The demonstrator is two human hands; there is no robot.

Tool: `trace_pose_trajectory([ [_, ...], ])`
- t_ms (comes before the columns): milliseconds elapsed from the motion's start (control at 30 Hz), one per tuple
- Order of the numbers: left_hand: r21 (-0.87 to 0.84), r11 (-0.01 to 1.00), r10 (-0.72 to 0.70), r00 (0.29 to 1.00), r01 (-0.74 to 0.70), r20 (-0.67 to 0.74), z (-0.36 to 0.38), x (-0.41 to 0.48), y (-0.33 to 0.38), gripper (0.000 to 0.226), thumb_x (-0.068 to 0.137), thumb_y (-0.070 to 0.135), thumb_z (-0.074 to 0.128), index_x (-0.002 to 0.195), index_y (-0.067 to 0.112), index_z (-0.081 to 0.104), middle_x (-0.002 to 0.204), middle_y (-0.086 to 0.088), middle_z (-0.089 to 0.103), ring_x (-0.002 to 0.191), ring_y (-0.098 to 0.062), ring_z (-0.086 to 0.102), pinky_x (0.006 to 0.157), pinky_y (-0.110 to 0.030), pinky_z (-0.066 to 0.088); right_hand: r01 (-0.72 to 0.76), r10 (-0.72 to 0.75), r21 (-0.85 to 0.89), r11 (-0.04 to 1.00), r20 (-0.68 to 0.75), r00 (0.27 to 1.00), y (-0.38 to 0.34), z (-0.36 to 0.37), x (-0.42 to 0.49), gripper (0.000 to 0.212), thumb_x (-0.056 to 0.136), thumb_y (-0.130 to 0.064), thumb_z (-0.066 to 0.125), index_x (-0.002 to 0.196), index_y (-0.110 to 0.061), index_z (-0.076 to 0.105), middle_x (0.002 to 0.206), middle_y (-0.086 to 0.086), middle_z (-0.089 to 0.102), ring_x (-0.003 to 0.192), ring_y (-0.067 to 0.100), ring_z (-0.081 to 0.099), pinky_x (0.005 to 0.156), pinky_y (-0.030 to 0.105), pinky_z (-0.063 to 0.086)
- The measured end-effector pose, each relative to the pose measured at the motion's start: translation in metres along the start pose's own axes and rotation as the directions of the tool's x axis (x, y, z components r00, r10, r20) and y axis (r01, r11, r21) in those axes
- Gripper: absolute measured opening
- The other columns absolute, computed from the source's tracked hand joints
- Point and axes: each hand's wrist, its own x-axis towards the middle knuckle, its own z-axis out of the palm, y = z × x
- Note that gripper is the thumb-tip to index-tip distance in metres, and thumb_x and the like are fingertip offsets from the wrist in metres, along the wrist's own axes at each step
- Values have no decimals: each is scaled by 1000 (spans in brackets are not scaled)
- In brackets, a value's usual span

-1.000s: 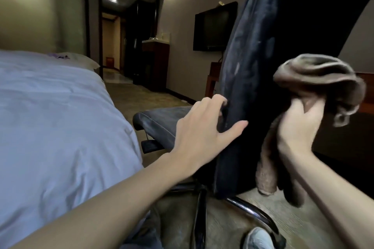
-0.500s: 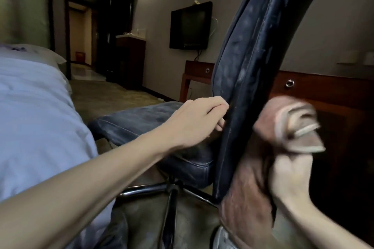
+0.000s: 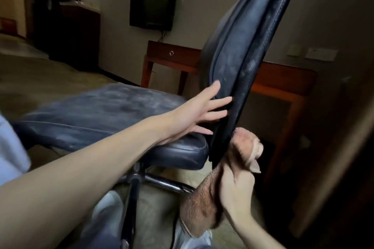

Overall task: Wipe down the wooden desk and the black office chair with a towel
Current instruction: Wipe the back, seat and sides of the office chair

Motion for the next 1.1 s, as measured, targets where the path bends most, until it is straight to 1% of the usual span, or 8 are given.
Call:
trace_pose_trajectory([
  [67,345,936,101,993,-74,-61,7,4,-10,66,100,64,47,159,39,35,155,15,50,131,2,54,112,-33,45,-43,45,-124,991,14,999,3,-24,8,45,81,-34,46,114,-19,74,99,3,71,103,23,65,89,35,47],
  [133,790,600,274,960,-128,-53,1,7,-18,59,96,65,55,151,44,46,141,19,62,118,-2,63,97,-30,51,-32,26,-125,992,-46,999,-5,-43,16,45,78,-27,48,118,-27,70,101,-12,69,104,9,62,90,29,43],
  [267,993,116,420,907,-16,-34,-36,-6,-31,60,91,75,38,128,38,67,120,11,73,112,-17,65,87,-36,51,272,-304,-234,933,-109,947,-33,-56,37,18,77,-13,52,90,-8,63,86,12,65,86,35,62,79,50,51],
  [367,997,-62,312,950,53,-31,-67,-32,-56,82,81,83,24,135,35,64,134,8,66,126,-18,58,107,-39,40,701,-662,-534,472,310,682,-46,-42,63,28,70,-21,53,92,-7,63,103,17,64,107,43,58,104,63,39],
  [433,987,-87,260,960,133,-106,-91,-58,-74,90,81,84,15,141,34,60,145,5,59,135,-18,51,115,-37,31,841,-644,-531,100,610,462,-41,-33,86,44,76,-29,56,116,-13,66,130,13,64,129,38,50,124,57,16],
  [500,969,-56,276,937,239,-215,-111,-80,-84,93,84,84,11,144,32,58,151,3,54,141,-18,47,119,-36,26,866,-557,-499,-11,723,409,-27,-27,104,40,78,-28,58,113,-13,69,121,12,68,119,36,58,126,56,12],
  [867,906,183,398,814,381,-422,-118,-92,-68,80,90,74,17,131,27,67,137,6,64,132,-16,53,113,-33,30,665,-570,-519,538,357,740,10,15,118,51,64,-19,47,114,-18,62,111,4,69,110,28,60,124,46,21],
  [1100,959,8,536,809,284,-244,-113,-79,-90,60,96,63,39,112,18,75,119,-3,71,115,-28,65,114,-44,33,571,-519,-176,802,270,811,5,22,97,79,48,-1,52,119,-33,65,138,-16,60,135,14,52,120,28,28],
])
